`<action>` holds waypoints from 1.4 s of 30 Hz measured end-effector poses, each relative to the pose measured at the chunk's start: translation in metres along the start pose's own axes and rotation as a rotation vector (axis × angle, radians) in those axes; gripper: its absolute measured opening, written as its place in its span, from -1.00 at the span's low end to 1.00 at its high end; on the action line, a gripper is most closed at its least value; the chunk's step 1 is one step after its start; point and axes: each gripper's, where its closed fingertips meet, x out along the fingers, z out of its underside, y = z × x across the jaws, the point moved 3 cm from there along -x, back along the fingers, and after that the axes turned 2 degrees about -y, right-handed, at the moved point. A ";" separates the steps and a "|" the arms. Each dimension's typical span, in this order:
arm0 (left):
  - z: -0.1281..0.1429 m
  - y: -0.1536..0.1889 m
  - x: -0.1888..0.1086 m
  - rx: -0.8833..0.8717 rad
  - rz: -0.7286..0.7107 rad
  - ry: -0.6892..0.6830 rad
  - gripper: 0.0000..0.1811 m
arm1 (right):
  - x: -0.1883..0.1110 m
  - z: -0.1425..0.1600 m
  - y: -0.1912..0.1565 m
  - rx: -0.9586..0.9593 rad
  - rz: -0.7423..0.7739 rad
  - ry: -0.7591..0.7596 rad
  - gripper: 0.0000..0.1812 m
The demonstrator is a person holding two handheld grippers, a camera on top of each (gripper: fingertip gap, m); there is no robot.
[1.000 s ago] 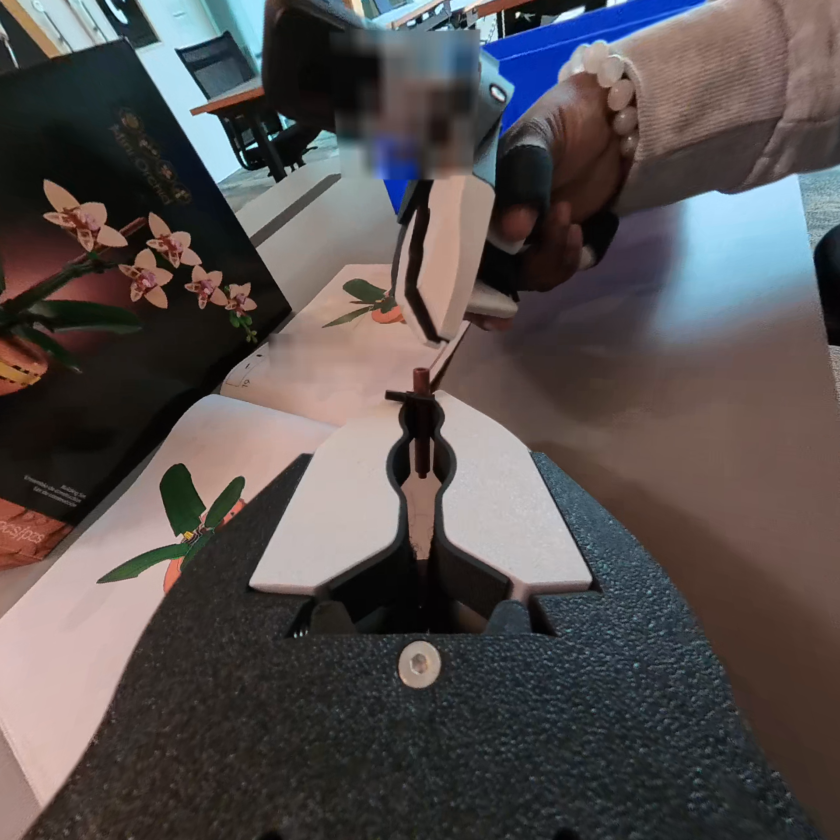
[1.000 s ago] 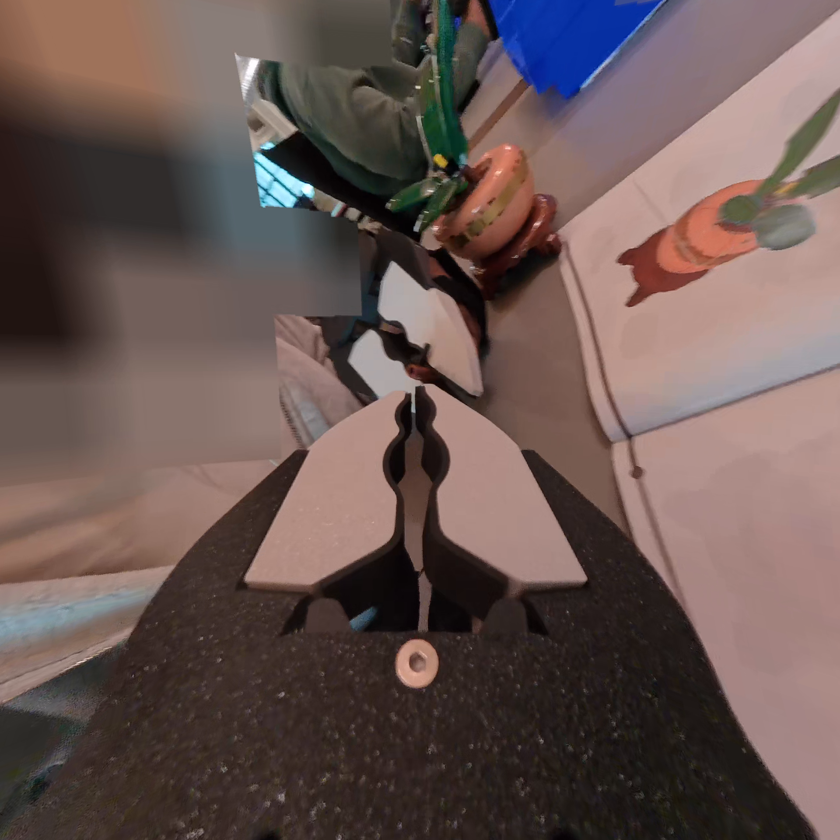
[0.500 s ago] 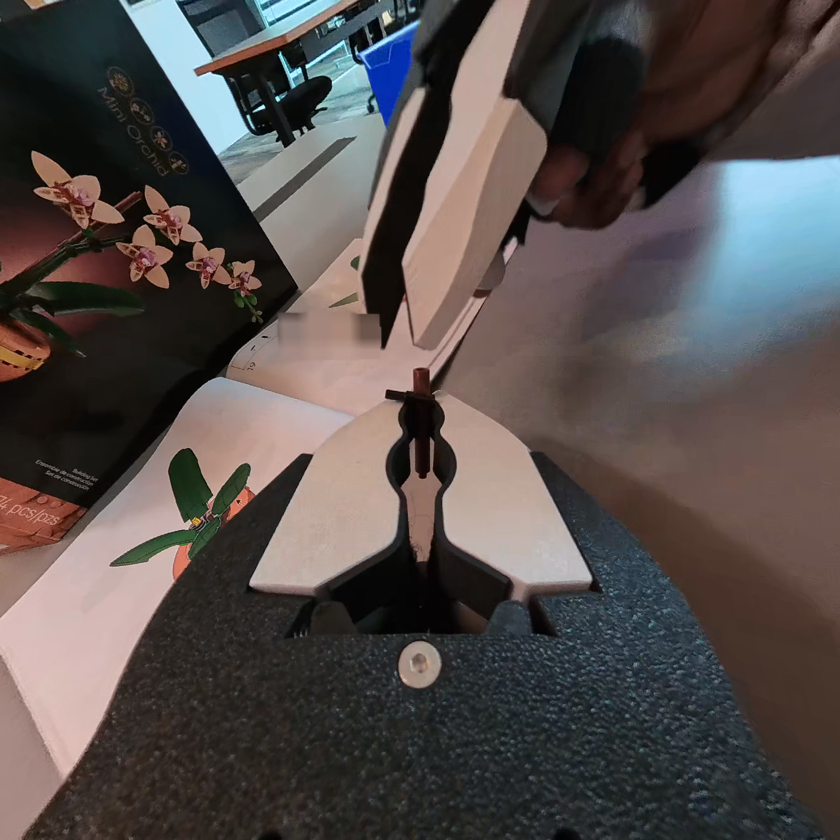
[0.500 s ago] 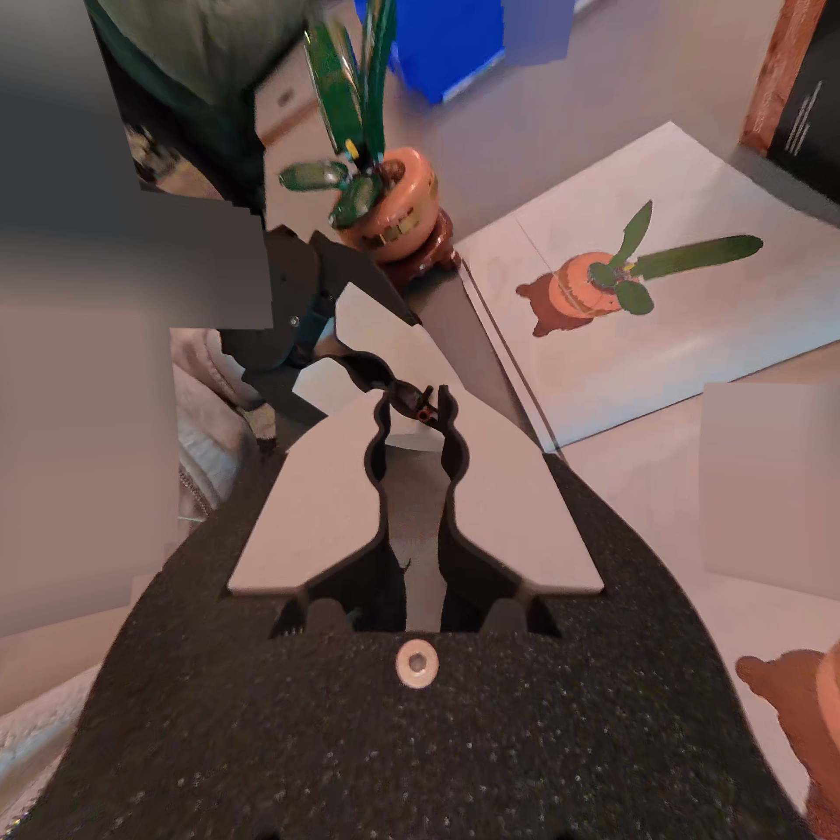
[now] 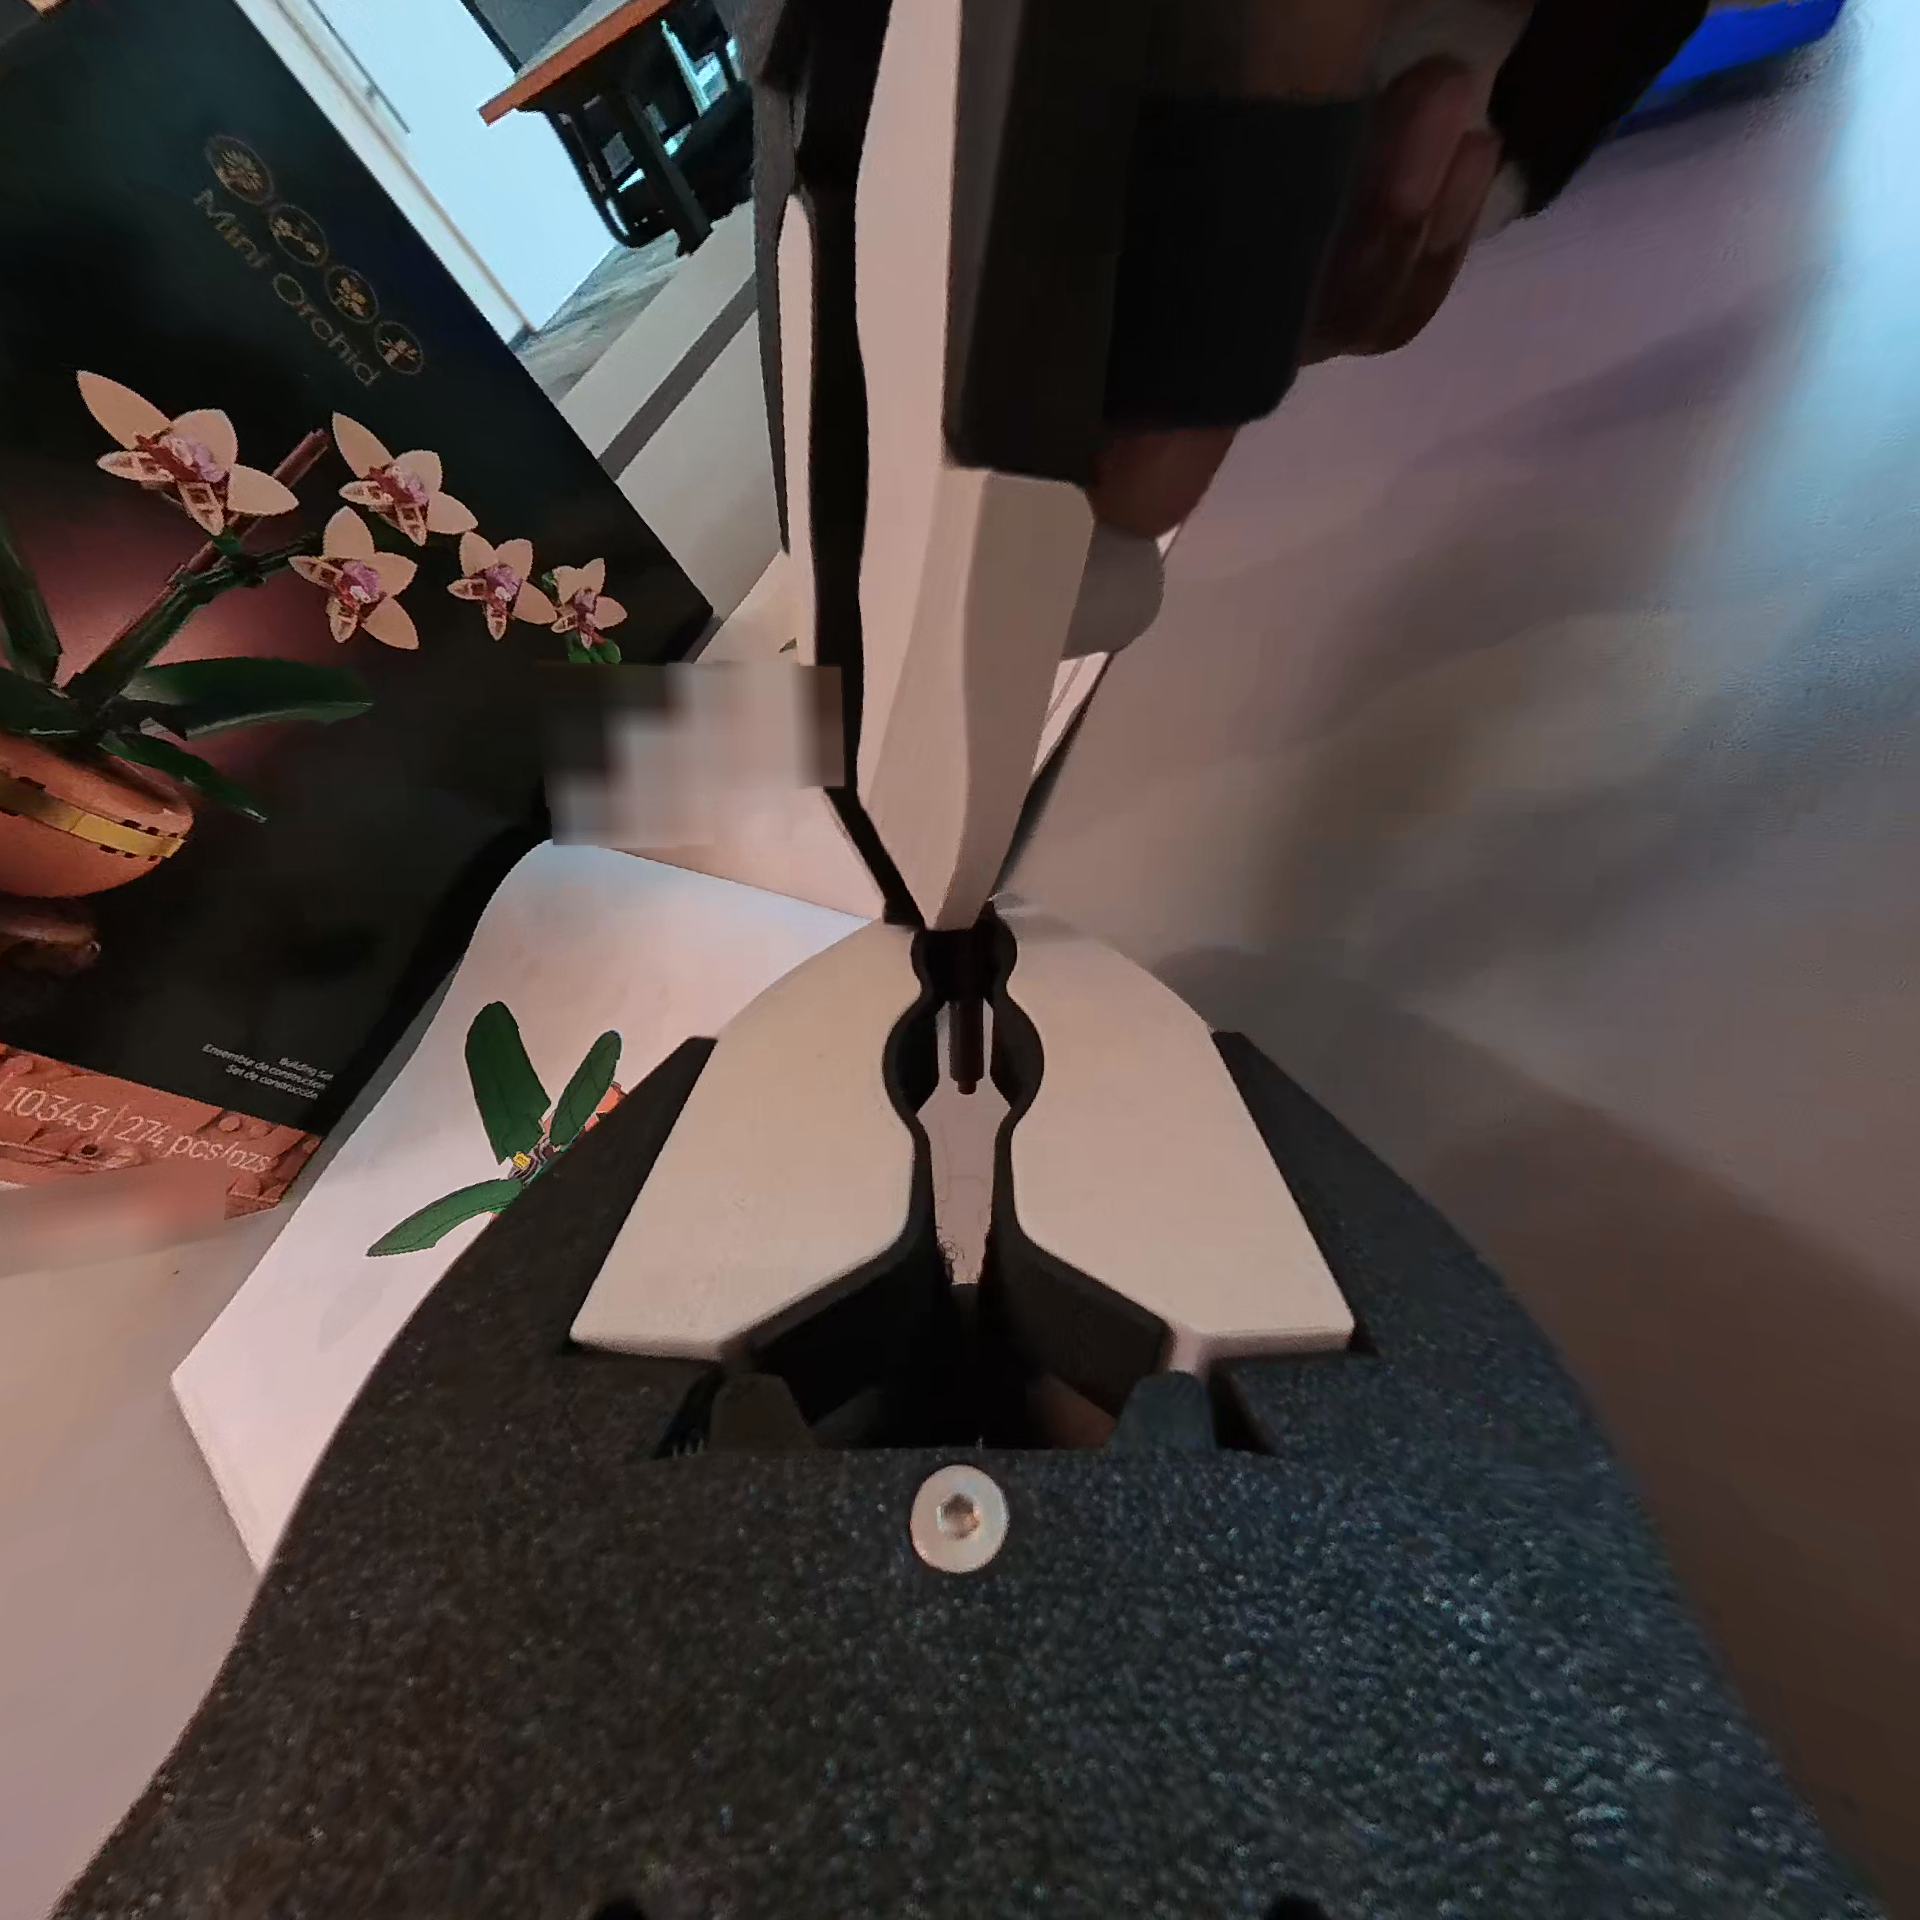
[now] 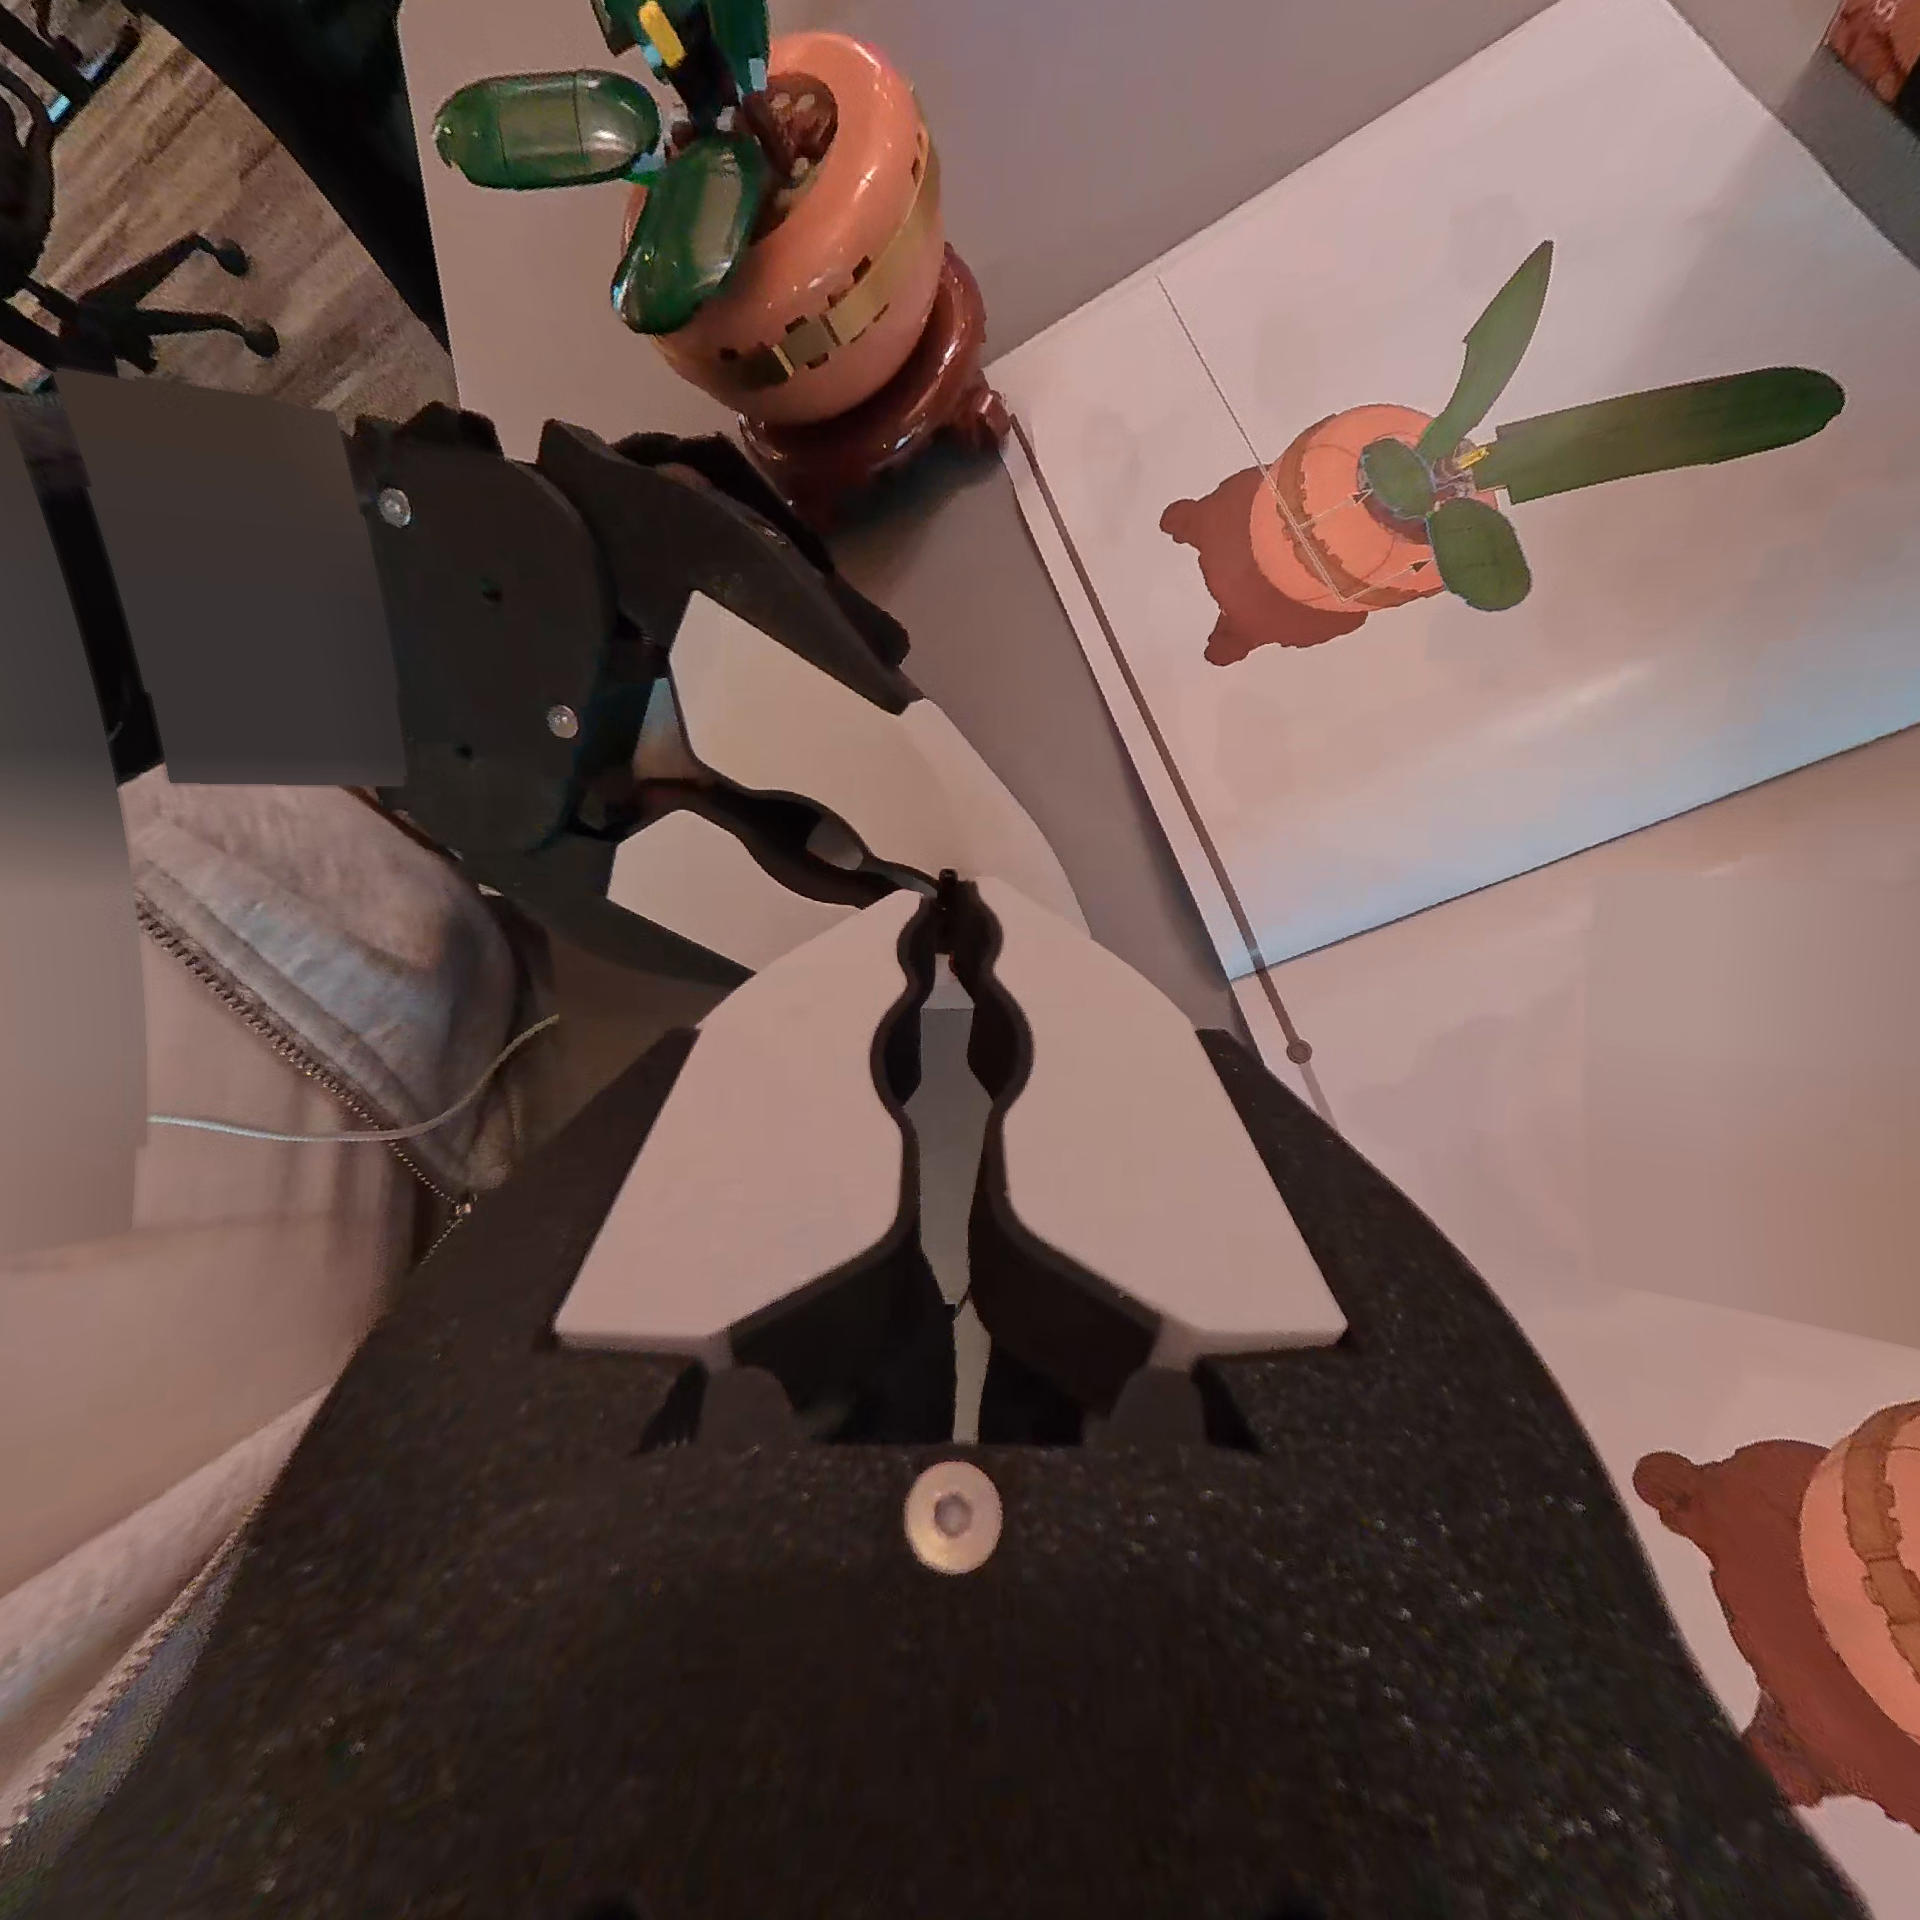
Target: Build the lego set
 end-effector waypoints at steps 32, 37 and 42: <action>-0.037 0.009 -0.049 -0.382 0.363 0.480 -0.96 | -0.025 -0.011 0.014 -0.152 -0.126 0.569 -0.92; -0.035 0.029 -0.074 -0.245 0.395 0.516 -0.96 | 0.014 -0.015 0.018 -0.328 -0.030 0.117 -0.81; -0.037 0.038 -0.095 -0.186 0.426 0.581 -0.96 | 0.073 -0.026 0.008 -0.212 -0.004 -0.095 -0.90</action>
